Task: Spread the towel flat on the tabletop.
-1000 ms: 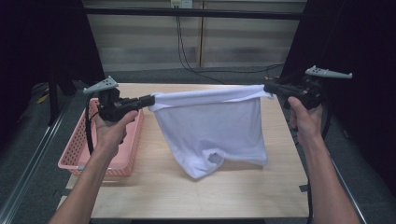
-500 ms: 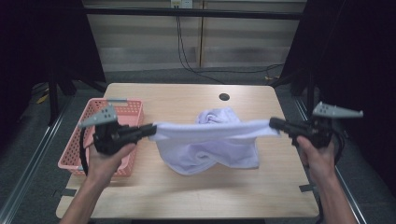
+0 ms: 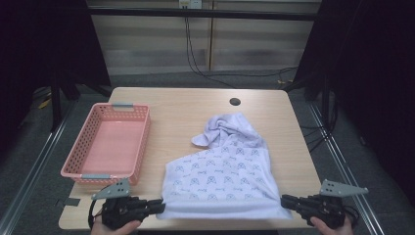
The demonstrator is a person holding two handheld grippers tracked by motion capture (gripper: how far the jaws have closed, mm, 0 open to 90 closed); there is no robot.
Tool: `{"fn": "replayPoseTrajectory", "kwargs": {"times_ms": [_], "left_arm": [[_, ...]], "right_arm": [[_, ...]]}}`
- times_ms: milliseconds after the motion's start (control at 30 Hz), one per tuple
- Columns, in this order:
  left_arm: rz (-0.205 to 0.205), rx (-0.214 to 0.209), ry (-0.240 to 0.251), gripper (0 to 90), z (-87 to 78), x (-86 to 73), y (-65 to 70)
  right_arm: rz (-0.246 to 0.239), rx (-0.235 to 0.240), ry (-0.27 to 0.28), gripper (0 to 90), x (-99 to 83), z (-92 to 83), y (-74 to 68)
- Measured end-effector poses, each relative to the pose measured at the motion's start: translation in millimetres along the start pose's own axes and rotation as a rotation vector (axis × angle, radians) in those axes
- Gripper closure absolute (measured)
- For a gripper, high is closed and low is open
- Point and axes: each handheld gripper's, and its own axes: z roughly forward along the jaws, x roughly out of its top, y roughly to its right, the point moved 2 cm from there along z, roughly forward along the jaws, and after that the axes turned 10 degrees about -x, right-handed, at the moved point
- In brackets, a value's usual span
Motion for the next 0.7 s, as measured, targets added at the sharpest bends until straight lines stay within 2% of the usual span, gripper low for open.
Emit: {"fn": "replayPoseTrajectory", "kwargs": {"times_ms": [67,100,133,167,200,233,267,300,333,367,400,433,467,500,533,567,600,633,667,700], "left_arm": [[-0.017,-0.033,0.012,74.9,-11.2,-7.9,3.6],[-0.017,-0.033,0.012,72.7,-11.2,-7.9,3.6],[-0.047,-0.043,0.055,69.3,-14.6,-8.3,0.5],[-0.047,-0.043,0.055,66.8,-14.6,-8.3,0.5],[-0.029,-0.017,0.030,67.9,-13.4,-8.2,-2.3],[-0.018,0.025,0.005,67.4,-10.8,-7.2,-5.1],[-0.027,0.048,0.003,66.5,-4.2,-1.6,-14.4],[-0.027,0.048,0.003,65.1,-4.2,-1.6,-14.4],[-0.011,0.056,-0.019,65.1,1.8,2.4,-17.9],[0.007,0.067,-0.052,63.5,9.7,6.1,-22.1],[0.022,0.080,-0.079,63.5,17.9,9.7,-28.1],[0.016,0.079,-0.092,60.3,25.8,13.3,-35.9],[-0.001,0.089,-0.114,57.5,42.0,18.8,-49.2],[-0.017,0.065,-0.113,55.1,49.0,21.1,-53.7],[-0.002,0.074,-0.132,54.9,56.6,23.3,-56.1],[-0.002,0.074,-0.132,53.0,56.6,23.3,-56.1],[0.010,0.086,-0.157,53.0,63.8,25.1,-58.1],[0.006,0.091,-0.193,51.6,76.5,27.5,-65.7],[-0.003,0.090,-0.195,50.4,82.4,27.7,-70.1],[-0.004,0.108,-0.206,50.3,88.1,27.0,-74.9]], "right_arm": [[0.004,-0.003,0.011,68.5,-2.3,-7.5,-0.5],[0.004,-0.003,0.011,68.5,-2.3,-7.5,-0.5],[-0.007,-0.019,0.013,68.9,-2.6,-7.7,1.3],[-0.007,-0.019,0.013,68.9,-2.6,-7.7,1.3],[-0.004,-0.005,0.009,67.9,-1.0,1.2,3.2],[-0.012,0.000,0.004,65.9,1.0,8.5,3.9],[-0.024,0.000,-0.012,63.6,3.4,17.0,3.8],[-0.024,0.000,-0.012,63.6,3.4,17.0,3.8],[-0.041,-0.003,-0.023,61.1,6.0,26.6,4.1],[-0.057,0.008,-0.054,58.8,12.0,48.1,6.2],[-0.057,0.008,-0.054,58.8,12.0,48.1,6.2],[-0.071,0.030,-0.082,56.9,19.1,70.0,8.5],[-0.090,0.025,-0.099,55.5,21.6,81.0,8.4],[-0.113,0.016,-0.117,53.3,23.2,91.9,8.0],[-0.124,0.017,-0.145,52.1,24.2,102.6,7.8],[-0.140,0.007,-0.164,51.9,24.6,112.3,7.1],[-0.140,0.007,-0.164,51.9,24.6,112.3,7.1],[-0.164,-0.019,-0.197,47.4,24.5,129.2,5.8],[-0.167,-0.032,-0.201,47.1,24.5,136.0,5.2],[-0.170,-0.041,-0.210,46.1,24.7,141.9,4.9]]}}
